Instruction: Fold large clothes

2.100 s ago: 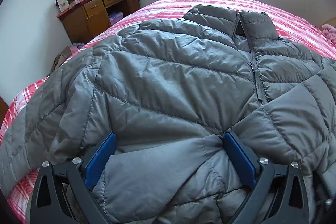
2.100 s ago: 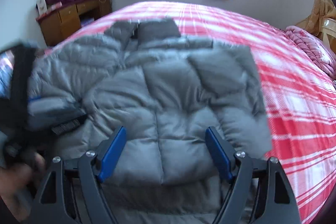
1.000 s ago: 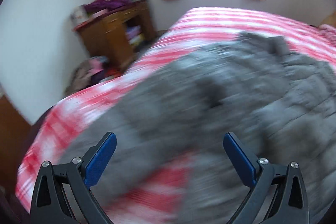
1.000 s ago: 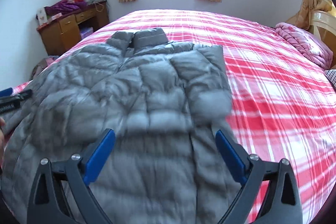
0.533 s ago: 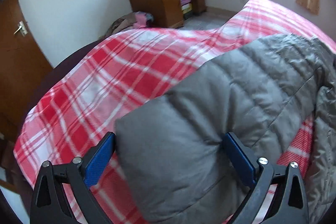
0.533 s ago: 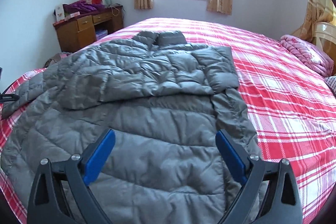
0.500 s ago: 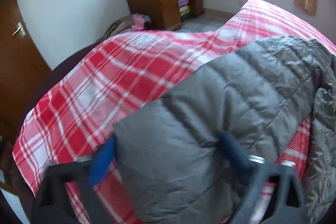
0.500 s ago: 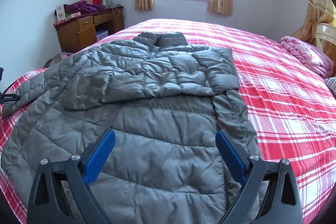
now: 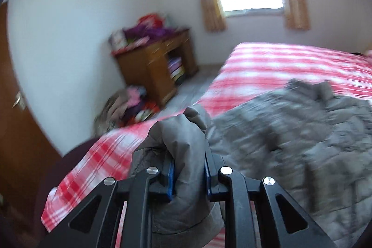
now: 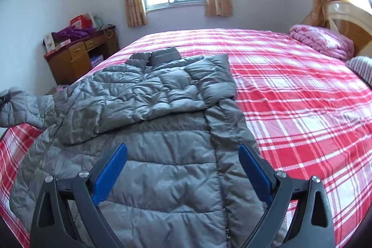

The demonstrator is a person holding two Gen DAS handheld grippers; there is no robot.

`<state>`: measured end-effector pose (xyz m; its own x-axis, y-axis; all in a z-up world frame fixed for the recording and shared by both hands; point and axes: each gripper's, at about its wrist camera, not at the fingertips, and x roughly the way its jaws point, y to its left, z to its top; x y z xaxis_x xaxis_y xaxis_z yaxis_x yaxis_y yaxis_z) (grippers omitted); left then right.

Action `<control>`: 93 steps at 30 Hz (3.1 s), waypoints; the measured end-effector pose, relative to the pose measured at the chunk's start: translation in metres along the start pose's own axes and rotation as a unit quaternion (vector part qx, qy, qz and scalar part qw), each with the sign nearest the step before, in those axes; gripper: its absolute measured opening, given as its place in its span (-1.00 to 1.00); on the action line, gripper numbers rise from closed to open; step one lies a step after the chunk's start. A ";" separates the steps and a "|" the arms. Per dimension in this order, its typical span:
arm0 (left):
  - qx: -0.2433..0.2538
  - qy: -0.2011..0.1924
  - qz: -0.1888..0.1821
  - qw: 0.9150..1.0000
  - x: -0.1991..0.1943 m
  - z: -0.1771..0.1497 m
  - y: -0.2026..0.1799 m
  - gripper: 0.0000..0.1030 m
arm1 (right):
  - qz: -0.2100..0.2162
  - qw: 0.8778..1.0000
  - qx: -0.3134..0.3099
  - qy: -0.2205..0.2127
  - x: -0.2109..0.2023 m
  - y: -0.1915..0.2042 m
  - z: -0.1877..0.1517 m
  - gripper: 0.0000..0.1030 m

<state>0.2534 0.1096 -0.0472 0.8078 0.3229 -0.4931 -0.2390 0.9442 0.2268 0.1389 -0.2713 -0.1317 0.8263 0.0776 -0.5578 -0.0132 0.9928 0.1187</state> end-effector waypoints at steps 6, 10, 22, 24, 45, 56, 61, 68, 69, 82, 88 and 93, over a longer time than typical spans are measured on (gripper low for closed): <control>0.069 -0.037 -0.103 0.992 -0.034 -0.002 -0.118 -0.63 | 0.000 1.000 0.011 -0.001 -0.001 -0.008 -0.002 0.91; 0.115 -0.035 -0.147 0.982 -0.045 -0.021 -0.183 -0.50 | 0.000 1.000 0.018 0.006 0.001 -0.013 -0.006 0.91; 0.070 -0.037 -0.073 0.994 -0.015 -0.033 -0.120 0.74 | 0.007 1.000 0.016 0.021 0.008 -0.013 0.005 0.91; 0.045 -0.025 -0.056 0.997 -0.004 -0.037 -0.099 0.74 | 0.016 1.000 0.004 0.020 0.009 0.000 0.010 0.91; -0.037 0.123 0.146 0.981 0.097 -0.106 -0.022 0.85 | 0.093 0.990 -0.105 0.014 0.011 0.151 0.033 0.96; -0.101 0.153 0.112 0.977 0.115 -0.126 0.004 0.85 | 0.036 0.987 -0.151 0.034 0.078 0.211 0.029 0.96; -0.100 0.149 0.112 0.977 0.114 -0.125 0.003 0.85 | -0.058 0.994 -0.092 0.031 0.072 0.126 0.036 0.96; -0.100 0.139 0.096 0.981 0.094 -0.102 0.013 0.85 | -0.074 0.996 0.029 0.027 0.052 0.041 0.048 0.96; -0.106 0.127 0.087 0.982 0.086 -0.093 0.016 0.85 | -0.057 0.998 0.030 0.021 0.051 0.044 0.050 0.96; -0.045 0.158 0.095 0.982 0.110 -0.117 -0.013 0.85 | 0.061 0.991 0.022 0.117 0.101 0.058 0.023 -0.44; -0.011 0.149 0.060 0.987 0.093 -0.084 -0.013 0.85 | 0.053 0.992 0.025 0.115 0.091 0.039 0.027 -0.10; -0.026 0.085 0.034 0.995 0.067 -0.015 -0.010 0.85 | 0.007 0.995 0.010 0.095 0.066 0.032 0.031 0.28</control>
<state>0.3018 0.1228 -0.0955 0.6875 0.3887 -0.6134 -0.3217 0.9203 0.2226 0.2107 -0.2372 -0.1396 0.7054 0.1097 -0.7003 -0.0118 0.9896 0.1432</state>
